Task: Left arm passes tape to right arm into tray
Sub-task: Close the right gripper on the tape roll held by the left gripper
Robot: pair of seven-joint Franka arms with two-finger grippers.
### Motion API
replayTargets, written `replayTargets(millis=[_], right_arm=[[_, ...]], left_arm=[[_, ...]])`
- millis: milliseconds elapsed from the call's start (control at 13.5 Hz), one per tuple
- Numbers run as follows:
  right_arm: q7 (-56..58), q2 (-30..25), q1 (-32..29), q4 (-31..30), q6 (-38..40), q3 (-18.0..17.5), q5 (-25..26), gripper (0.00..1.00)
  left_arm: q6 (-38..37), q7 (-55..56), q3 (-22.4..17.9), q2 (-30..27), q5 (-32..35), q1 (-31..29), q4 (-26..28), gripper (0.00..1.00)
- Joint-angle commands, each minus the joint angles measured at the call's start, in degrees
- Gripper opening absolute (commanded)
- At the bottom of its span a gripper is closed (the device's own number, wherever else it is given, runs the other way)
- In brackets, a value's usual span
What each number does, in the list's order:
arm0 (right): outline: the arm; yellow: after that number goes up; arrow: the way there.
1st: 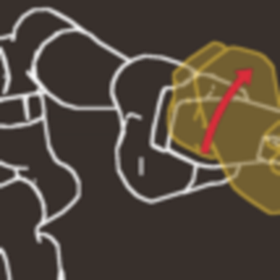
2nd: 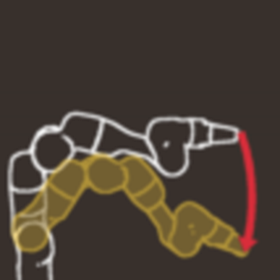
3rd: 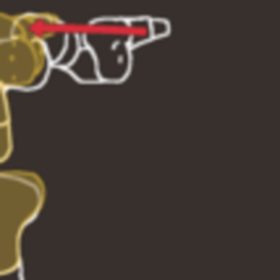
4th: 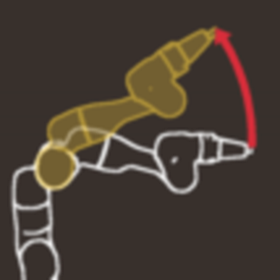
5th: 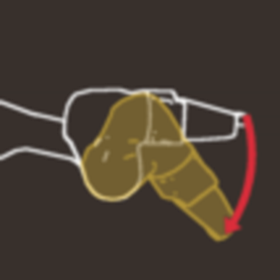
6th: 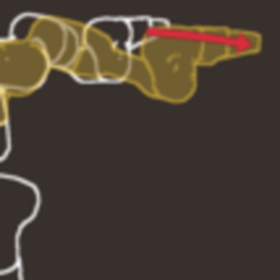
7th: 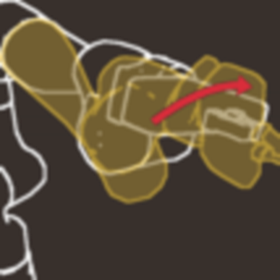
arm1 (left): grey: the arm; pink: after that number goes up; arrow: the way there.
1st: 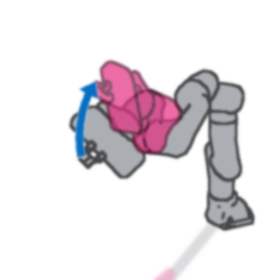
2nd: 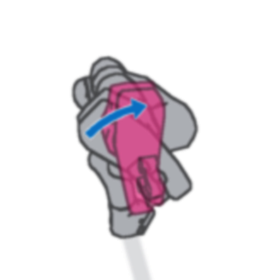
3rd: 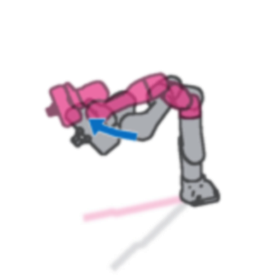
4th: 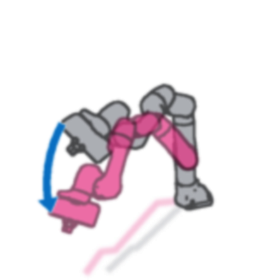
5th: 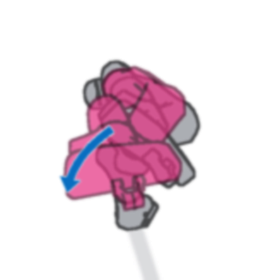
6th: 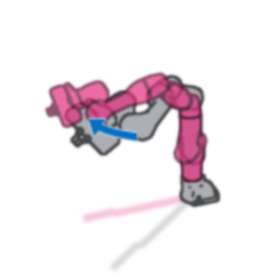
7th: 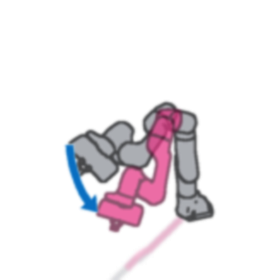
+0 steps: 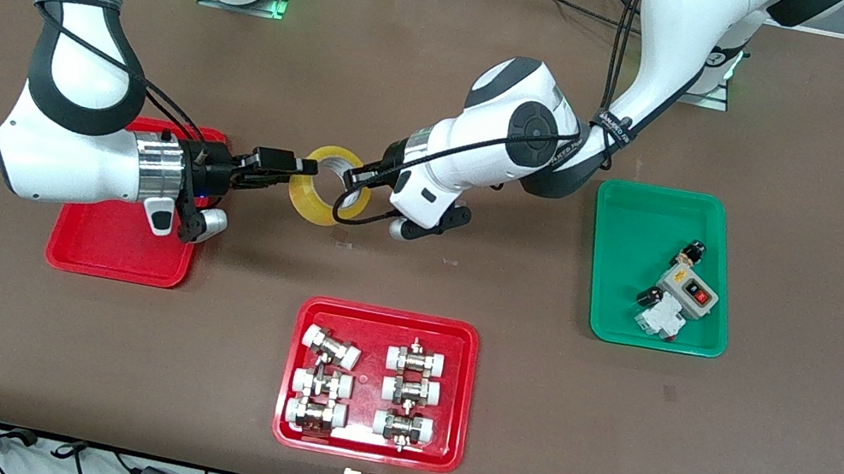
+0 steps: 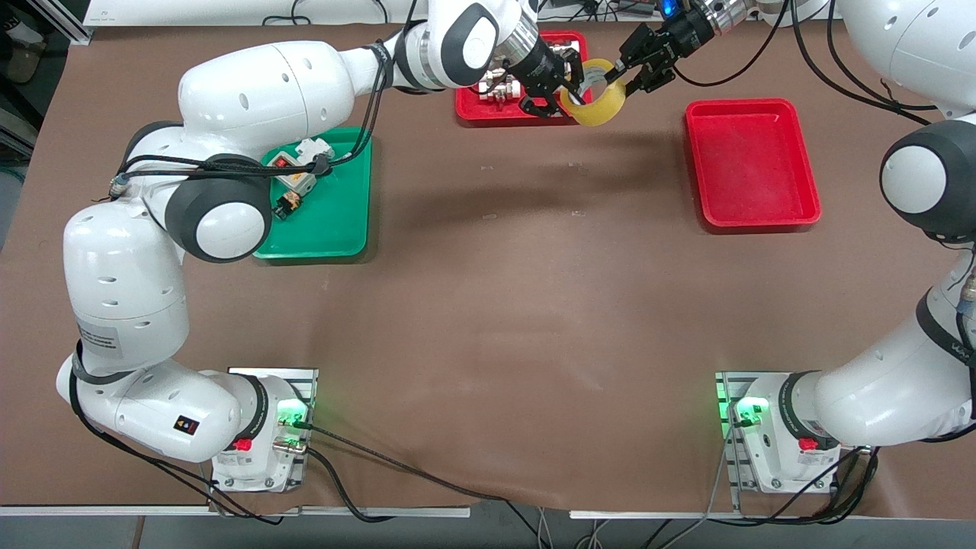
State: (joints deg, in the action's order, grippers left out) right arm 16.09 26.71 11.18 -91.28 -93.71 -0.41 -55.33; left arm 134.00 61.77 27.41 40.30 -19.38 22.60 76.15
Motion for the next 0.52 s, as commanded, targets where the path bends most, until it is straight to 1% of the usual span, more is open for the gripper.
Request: replayTargets(millis=[0, 148, 222, 296, 444], right_arm=[[1.0, 0.2, -0.2, 0.7, 0.9, 0.0, -0.8, 0.19], [1.0, 0.2, -0.2, 0.7, 0.9, 0.0, -0.9, 0.19], [1.0, 0.2, -0.2, 0.7, 0.9, 0.0, -0.8, 0.19], [1.0, 0.2, -0.2, 0.7, 0.9, 0.0, -0.8, 0.19], [1.2, 0.2, -0.2, 0.7, 0.9, 0.0, -0.8, 0.19]], left_arm=[[-0.7, 2.9, -0.1, 0.0, 1.8, 0.1, -1.4, 1.00], [-0.8, 2.8, 0.0, -0.4, 1.7, -0.2, -1.4, 1.00], [-1.6, 2.4, 0.0, -1.5, 1.9, -1.6, -0.8, 1.00], [-3.6, 2.0, 0.1, -1.8, 2.3, -2.5, -0.8, 1.00], [-7.9, -2.9, 0.1, -3.2, 2.3, -4.0, -0.8, 1.00]])
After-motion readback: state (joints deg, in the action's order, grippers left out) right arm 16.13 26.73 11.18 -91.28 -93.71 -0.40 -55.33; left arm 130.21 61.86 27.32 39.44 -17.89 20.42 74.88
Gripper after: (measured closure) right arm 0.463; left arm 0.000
